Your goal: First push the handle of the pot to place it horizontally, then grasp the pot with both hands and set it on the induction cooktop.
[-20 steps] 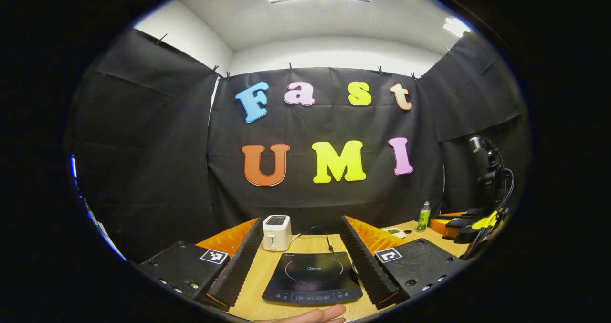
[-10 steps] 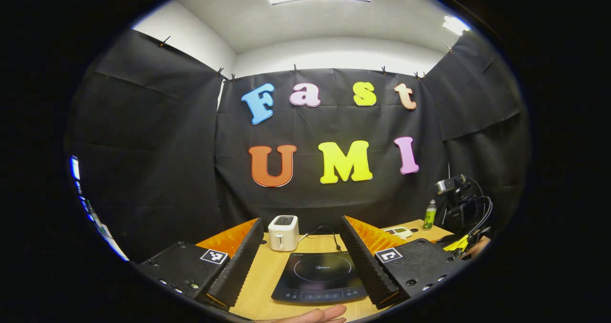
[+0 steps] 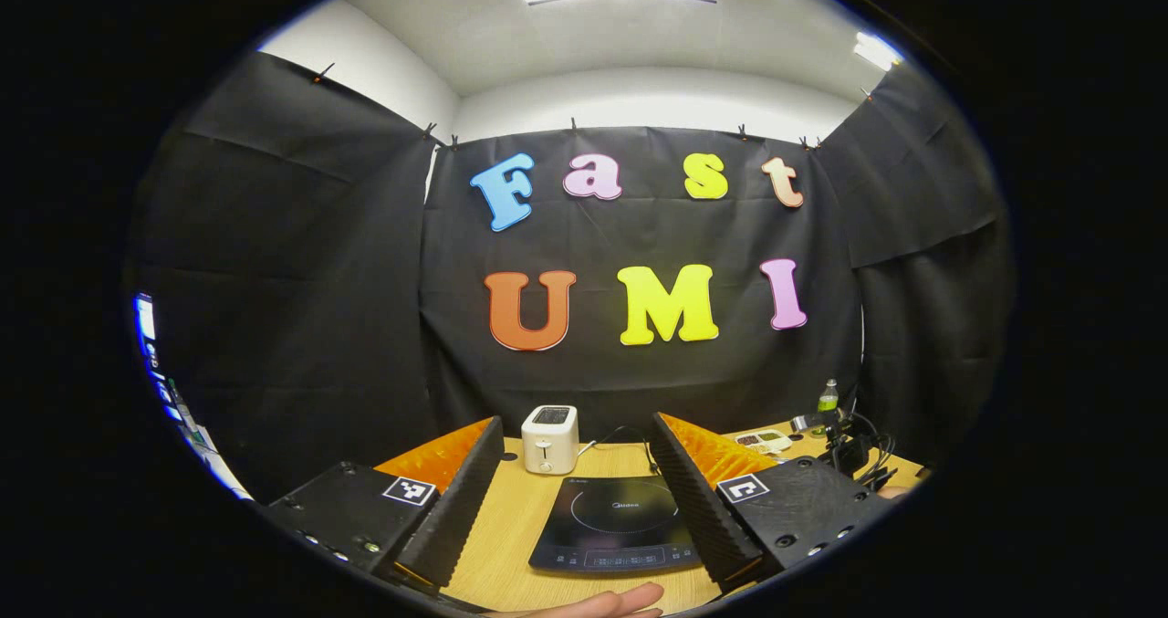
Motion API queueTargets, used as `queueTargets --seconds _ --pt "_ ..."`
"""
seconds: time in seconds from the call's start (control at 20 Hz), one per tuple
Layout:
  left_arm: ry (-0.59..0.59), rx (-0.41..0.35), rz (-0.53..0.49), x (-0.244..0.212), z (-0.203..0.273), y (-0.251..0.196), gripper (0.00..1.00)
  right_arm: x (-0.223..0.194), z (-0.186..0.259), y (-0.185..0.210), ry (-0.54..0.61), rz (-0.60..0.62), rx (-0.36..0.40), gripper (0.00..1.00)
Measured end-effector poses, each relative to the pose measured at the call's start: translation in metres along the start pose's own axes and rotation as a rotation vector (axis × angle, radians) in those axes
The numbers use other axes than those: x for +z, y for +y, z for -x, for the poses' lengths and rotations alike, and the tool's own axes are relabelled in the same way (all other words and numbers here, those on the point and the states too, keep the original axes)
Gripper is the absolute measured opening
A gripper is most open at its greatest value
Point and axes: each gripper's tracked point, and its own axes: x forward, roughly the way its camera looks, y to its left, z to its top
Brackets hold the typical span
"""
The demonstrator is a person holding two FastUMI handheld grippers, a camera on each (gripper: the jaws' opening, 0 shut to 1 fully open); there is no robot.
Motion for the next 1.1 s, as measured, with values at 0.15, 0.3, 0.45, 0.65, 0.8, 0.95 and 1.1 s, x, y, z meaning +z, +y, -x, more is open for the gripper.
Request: queueTargets --seconds 0.15,0.3,0.45,0.65,0.8,0.95,1.1 --pt "-0.007 0.003 0.005 0.006 0.005 0.002 0.96 -0.011 -0.005 0.002 0.03 -0.015 0.013 0.04" --pt "-0.03 0.005 0.001 0.017 0.011 0.006 0.96 -0.023 -0.007 0.004 0.059 -0.01 0.022 0.04" --pt "-0.036 0.009 0.003 0.021 0.016 0.009 0.96 -0.027 -0.008 -0.006 0.07 -0.021 0.006 0.04" --pt "-0.04 0.012 0.012 0.025 0.021 0.012 0.96 -0.035 -0.011 -0.011 0.094 -0.038 0.012 0.04" --pt "-0.047 0.014 0.016 0.03 0.025 0.015 0.96 -0.037 -0.008 -0.014 0.099 -0.042 0.013 0.04" --pt "-0.058 0.022 0.007 0.034 0.029 0.018 0.96 -0.041 -0.004 -0.024 0.101 -0.037 -0.008 0.04" --pt "-0.071 0.01 0.01 0.037 0.033 0.014 0.96 -0.044 -0.001 -0.034 0.103 -0.032 -0.026 0.03"
